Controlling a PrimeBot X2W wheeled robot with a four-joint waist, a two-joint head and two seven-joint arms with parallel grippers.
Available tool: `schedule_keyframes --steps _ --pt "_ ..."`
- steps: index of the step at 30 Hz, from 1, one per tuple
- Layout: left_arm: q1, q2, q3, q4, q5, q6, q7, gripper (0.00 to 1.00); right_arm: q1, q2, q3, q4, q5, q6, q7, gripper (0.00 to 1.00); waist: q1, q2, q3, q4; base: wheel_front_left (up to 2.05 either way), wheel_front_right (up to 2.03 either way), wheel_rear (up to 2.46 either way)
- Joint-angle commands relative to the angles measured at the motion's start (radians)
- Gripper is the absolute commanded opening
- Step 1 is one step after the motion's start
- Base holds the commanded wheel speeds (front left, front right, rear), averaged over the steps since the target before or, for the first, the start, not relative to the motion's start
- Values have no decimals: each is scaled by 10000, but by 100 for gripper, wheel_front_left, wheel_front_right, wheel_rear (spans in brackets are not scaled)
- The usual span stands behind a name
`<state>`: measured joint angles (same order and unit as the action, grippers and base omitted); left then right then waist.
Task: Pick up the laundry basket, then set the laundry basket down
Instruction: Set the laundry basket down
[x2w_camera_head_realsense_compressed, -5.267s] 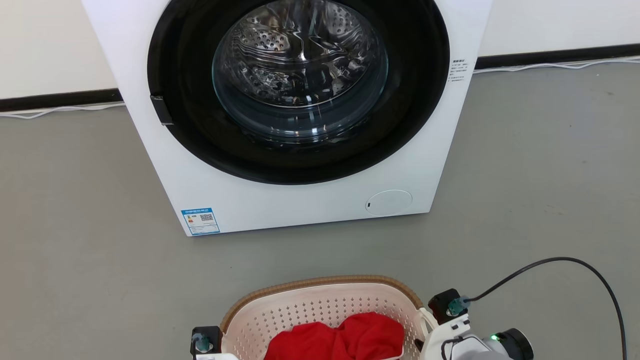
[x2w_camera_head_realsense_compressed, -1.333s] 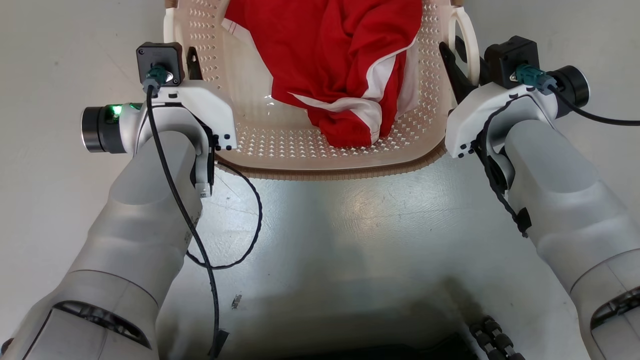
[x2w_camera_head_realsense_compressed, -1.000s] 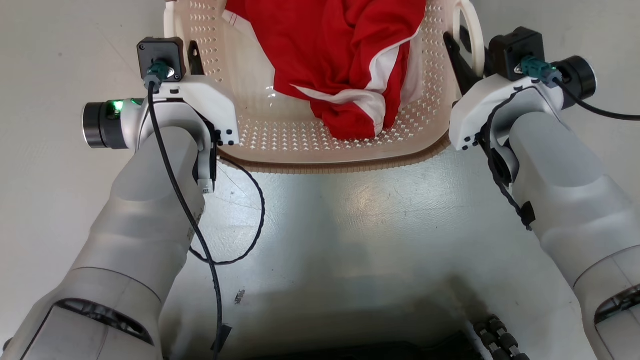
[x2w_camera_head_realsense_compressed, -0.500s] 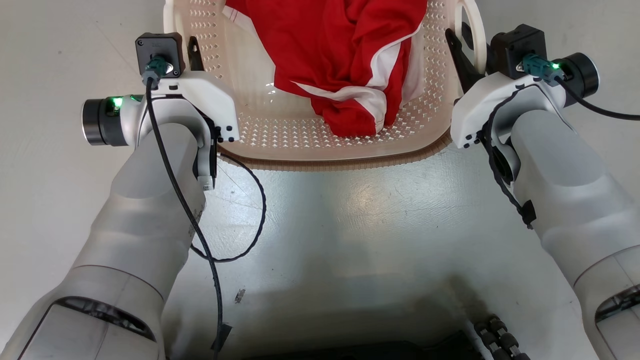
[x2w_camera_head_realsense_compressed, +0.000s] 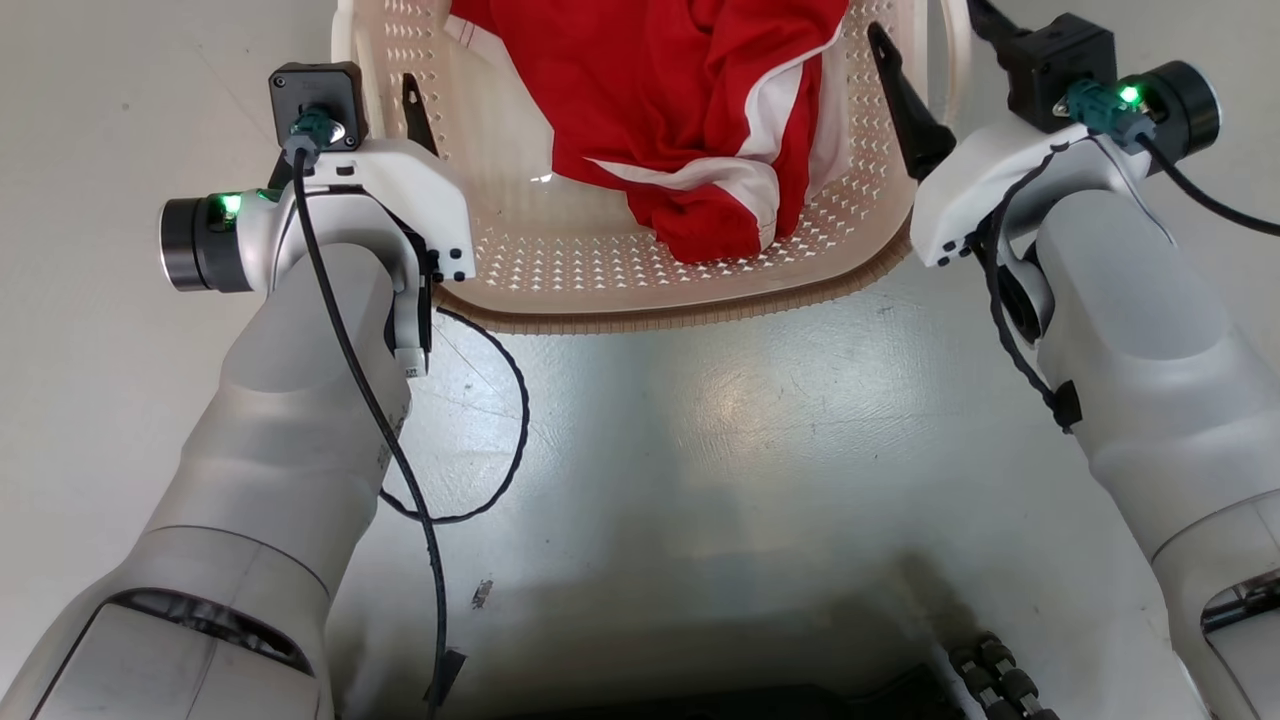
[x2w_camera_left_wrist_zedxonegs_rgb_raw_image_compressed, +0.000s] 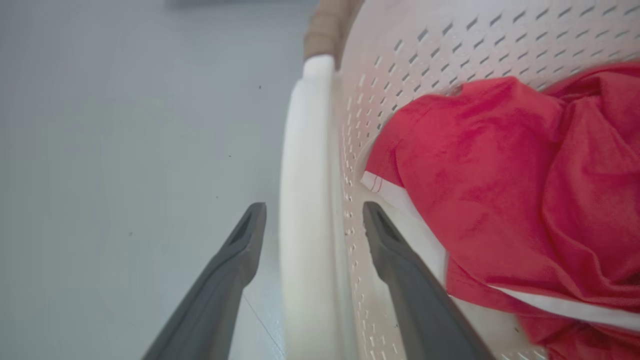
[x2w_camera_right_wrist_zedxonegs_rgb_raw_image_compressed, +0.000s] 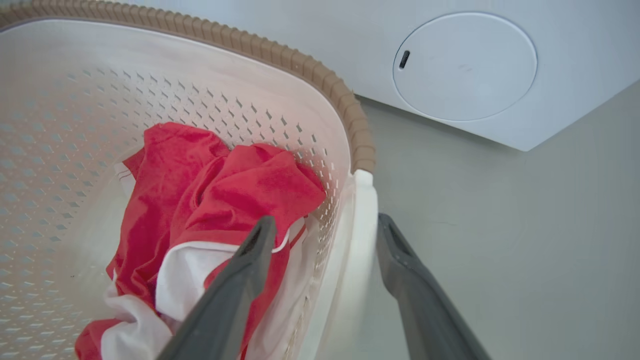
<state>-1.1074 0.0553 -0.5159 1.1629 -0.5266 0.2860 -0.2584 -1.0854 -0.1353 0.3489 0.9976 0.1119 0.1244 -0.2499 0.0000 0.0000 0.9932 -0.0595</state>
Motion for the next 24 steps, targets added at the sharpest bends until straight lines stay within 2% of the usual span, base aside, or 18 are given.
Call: schedule_keyframes --steps 1,16,24 --pt "116 203 188 -65 158 77 -34 100 688 259 -39 -229 -166 63 -118 100 0 0 -44 -14 0 0 0" --pt "408 231 485 18 379 17 -34 100 1276 547 -588 -568 -514 63 -118 100 0 0 -640 -180 0 0 0" --pt "818 174 749 -168 431 -28 -34 100 1637 558 -764 -609 -640 63 -118 100 0 0 -1311 -146 0 0 0"
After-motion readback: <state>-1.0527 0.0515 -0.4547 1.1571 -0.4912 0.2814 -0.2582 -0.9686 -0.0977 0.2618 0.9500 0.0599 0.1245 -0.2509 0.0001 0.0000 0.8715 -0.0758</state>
